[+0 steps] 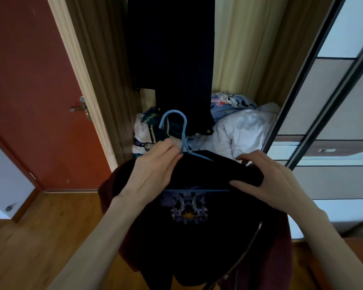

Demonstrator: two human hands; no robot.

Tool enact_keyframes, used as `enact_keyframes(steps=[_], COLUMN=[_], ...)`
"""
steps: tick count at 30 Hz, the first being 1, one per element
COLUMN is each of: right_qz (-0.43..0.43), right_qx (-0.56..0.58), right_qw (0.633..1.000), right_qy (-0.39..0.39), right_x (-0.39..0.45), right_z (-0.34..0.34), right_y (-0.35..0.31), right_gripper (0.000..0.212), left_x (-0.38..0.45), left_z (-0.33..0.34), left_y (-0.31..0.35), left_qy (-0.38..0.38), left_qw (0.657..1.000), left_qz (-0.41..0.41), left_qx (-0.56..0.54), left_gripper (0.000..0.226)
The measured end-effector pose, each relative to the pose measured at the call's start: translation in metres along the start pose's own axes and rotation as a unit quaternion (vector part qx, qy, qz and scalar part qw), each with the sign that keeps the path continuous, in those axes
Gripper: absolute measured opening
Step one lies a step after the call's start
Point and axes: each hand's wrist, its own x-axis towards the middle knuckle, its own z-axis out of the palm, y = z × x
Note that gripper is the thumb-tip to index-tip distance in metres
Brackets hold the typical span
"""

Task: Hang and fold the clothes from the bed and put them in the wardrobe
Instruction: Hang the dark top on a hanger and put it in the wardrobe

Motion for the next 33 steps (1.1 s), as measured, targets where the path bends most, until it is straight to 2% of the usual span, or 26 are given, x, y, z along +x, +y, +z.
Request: enact_keyframes(steps=[3,7,9,13,15,19,23,27,30,33], right_qz=[0.033,-0.036,-0.065,-0.128,-0.156,-0.132,-0.116,-0.096,-0.088,-0.067], right_qx=[0.028,-0.048,-0.083,-0.117,-0.089,0.017,0.055,0.034,0.017,-0.019], right_qw=[0.999,0.998,0.994,0.982,0.978,0.985,0.986,0.987,0.988,0.989], right_qy=[-0.027,-0.008,0.019,0.077,0.103,0.110,0.111,0.122,0.122,0.128], right_x=[-0.017,-0.029,-0.024,0.007,0.019,0.030,0.043,0.042,0.035,0.030], right_z=[0.006,0.025,0.031,0.044,0.048,0.046,0.036,0.024,0.012,-0.013], right_y=[0.012,0.017,0.007,-0.027,-0.032,-0.034,-0.035,-0.029,-0.018,-0.006], right_gripper=[0.076,0.085,0.079,0.054,0.043,0.028,0.031,0.024,0.031,0.040], left_x=[0.001,-0.004,-0.005,-0.002,-0.003,0.001,0.004,0.005,0.019,0.047], left_z=[-0.007,-0.013,-0.014,-0.006,-0.006,-0.018,-0.030,-0.010,0.010,0.024], left_y=[-0.003,-0.009,-0.005,0.009,0.007,-0.010,-0.035,-0.048,-0.038,-0.021], left_qy=[0.007,-0.004,-0.012,-0.043,-0.046,-0.049,-0.055,-0.058,-0.006,0.028], left_qw=[1.000,1.000,1.000,0.997,0.997,0.998,0.998,0.997,1.000,1.000], left_qz=[-0.003,0.002,0.013,0.065,0.057,0.025,-0.017,-0.050,-0.011,0.010], left_qx=[-0.010,-0.010,-0.004,0.023,0.010,-0.035,-0.034,0.013,-0.005,0.009], left_gripper=[0.030,0.029,0.030,0.024,0.023,0.024,0.033,0.059,0.049,0.051])
